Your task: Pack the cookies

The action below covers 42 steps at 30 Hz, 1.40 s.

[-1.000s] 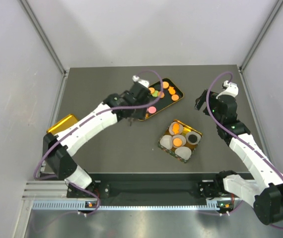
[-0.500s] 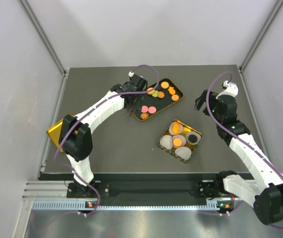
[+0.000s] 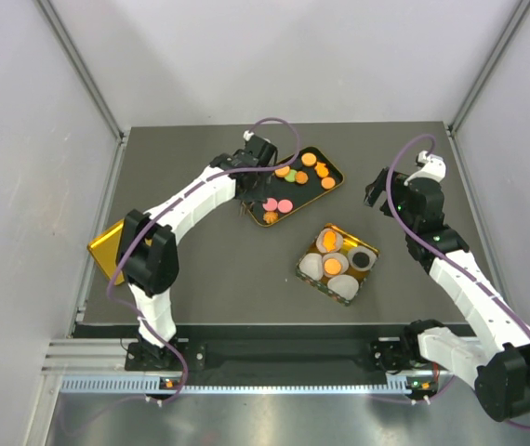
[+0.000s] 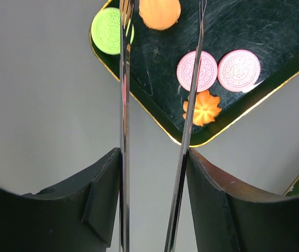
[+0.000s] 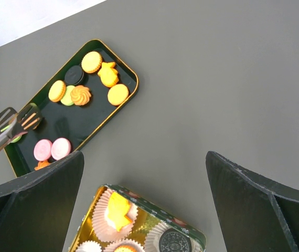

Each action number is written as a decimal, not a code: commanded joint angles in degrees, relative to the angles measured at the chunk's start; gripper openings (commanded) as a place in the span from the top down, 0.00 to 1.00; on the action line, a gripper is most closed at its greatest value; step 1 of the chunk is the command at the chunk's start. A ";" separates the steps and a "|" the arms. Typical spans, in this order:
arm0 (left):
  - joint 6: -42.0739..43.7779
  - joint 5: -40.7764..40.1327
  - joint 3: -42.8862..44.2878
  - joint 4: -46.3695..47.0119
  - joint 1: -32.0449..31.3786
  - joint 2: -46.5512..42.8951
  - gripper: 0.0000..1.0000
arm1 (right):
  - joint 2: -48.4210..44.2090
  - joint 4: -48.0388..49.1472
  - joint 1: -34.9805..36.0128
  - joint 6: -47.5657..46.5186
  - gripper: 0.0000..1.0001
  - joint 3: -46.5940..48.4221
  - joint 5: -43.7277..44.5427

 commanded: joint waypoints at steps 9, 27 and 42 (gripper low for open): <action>0.54 0.84 1.85 1.80 0.41 1.22 0.46 | -0.43 2.26 -0.86 -0.14 0.00 2.66 -0.87; 1.42 0.76 1.14 1.54 0.32 1.22 0.59 | -0.26 2.26 -0.95 -0.14 0.00 2.31 -0.78; 3.18 -0.47 4.31 -3.82 -4.42 -7.56 0.66 | -0.08 2.34 -1.04 0.03 0.00 2.13 -0.52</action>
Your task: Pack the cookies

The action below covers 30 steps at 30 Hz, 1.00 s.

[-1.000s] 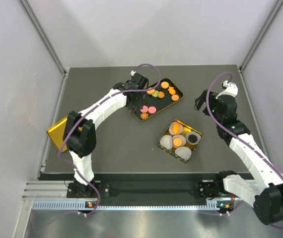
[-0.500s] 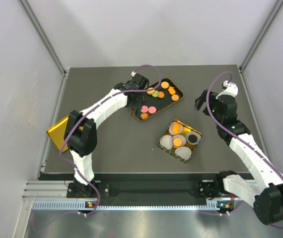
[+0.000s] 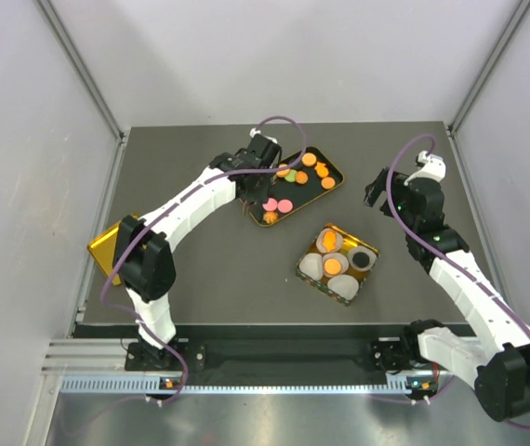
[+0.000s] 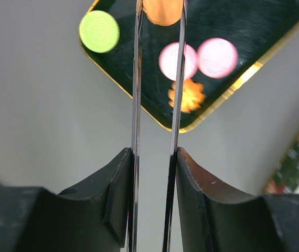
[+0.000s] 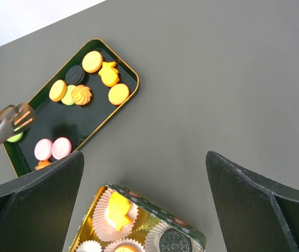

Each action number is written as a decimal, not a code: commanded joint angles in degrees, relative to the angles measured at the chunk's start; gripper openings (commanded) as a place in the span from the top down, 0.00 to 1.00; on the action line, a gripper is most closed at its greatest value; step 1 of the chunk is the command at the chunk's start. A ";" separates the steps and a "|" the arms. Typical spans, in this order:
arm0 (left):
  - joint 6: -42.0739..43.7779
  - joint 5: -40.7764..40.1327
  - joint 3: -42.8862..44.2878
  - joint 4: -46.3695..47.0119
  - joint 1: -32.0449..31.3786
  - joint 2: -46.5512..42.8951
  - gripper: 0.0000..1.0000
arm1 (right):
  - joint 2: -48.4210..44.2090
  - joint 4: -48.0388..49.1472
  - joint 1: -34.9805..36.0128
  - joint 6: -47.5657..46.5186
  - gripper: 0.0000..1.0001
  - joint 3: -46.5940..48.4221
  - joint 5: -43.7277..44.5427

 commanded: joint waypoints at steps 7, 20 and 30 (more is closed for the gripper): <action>0.34 1.19 -0.36 -3.57 -9.79 -12.45 0.66 | 0.09 2.52 -0.84 -0.07 0.00 2.13 -0.30; -5.02 11.39 -6.78 -8.58 -29.73 -16.42 0.65 | 0.80 2.69 -0.84 -0.07 0.00 2.13 0.05; -6.25 13.50 -8.54 -7.00 -34.06 -14.83 0.65 | 0.80 2.70 -0.84 -0.08 0.00 2.13 -0.12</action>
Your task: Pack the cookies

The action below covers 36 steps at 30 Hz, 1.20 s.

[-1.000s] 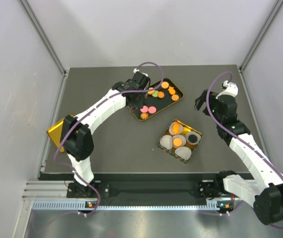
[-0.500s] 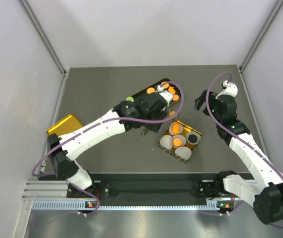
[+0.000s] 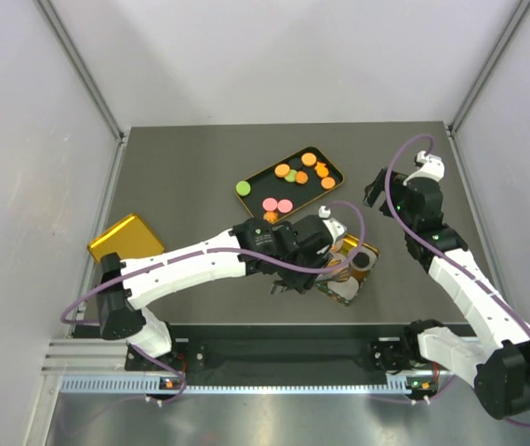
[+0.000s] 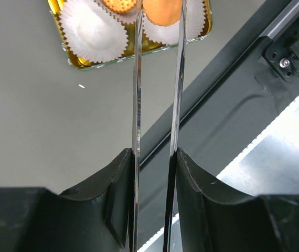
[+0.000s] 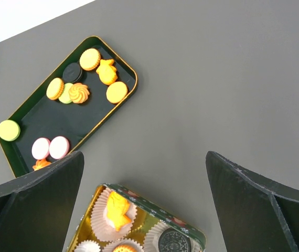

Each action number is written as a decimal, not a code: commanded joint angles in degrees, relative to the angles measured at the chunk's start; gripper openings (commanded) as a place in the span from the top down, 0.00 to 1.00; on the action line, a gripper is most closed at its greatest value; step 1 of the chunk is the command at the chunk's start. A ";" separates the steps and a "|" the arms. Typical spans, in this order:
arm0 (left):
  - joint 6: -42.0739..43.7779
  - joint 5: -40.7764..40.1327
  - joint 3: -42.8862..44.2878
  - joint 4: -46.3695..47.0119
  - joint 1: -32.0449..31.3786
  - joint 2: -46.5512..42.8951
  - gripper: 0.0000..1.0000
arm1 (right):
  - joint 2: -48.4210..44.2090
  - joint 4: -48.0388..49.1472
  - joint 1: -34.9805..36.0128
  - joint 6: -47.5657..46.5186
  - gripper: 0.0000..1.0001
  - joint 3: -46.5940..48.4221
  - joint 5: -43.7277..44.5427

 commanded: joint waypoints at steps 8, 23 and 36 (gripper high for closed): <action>-0.92 1.51 -0.67 2.95 -1.23 1.85 0.62 | 0.21 2.65 -0.84 -0.08 0.00 2.40 -0.39; 0.04 1.86 0.12 4.36 -1.23 4.31 0.55 | -0.06 2.65 -0.84 -0.08 0.00 2.49 -0.83; 0.48 0.89 0.74 4.71 -1.23 4.32 0.47 | -0.23 2.65 -0.84 -0.08 0.00 2.22 -0.56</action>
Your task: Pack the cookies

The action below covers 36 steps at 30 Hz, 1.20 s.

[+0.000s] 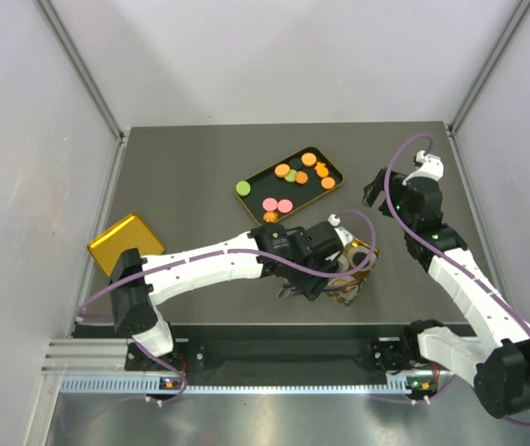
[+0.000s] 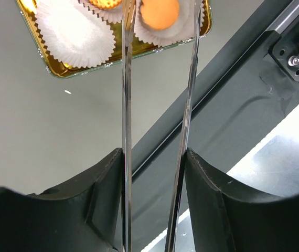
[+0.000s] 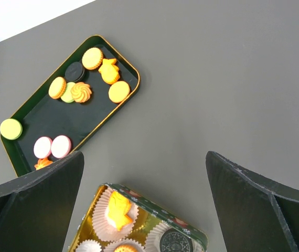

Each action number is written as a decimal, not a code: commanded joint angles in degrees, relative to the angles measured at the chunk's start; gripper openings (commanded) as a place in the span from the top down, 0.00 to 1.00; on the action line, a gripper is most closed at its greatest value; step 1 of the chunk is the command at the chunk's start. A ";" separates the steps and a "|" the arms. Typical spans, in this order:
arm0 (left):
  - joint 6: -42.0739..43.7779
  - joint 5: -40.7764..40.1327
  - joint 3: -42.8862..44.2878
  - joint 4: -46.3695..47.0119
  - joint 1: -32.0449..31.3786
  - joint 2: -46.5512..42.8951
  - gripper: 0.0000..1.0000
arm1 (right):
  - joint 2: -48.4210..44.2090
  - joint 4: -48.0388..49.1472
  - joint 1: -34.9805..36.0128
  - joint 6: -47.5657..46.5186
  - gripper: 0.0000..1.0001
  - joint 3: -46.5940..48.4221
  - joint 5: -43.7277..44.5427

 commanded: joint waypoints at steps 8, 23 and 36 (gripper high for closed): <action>1.36 -3.85 3.87 1.45 3.54 -5.28 0.49 | -0.63 2.28 -0.75 -0.14 0.00 2.13 0.05; 3.47 -7.10 9.14 10.58 31.40 1.02 0.48 | -0.63 2.45 -0.84 -0.05 0.00 2.13 -0.13; 6.37 -5.87 19.52 13.57 33.26 16.68 0.46 | -1.24 2.28 -0.93 -0.14 0.00 2.22 -0.30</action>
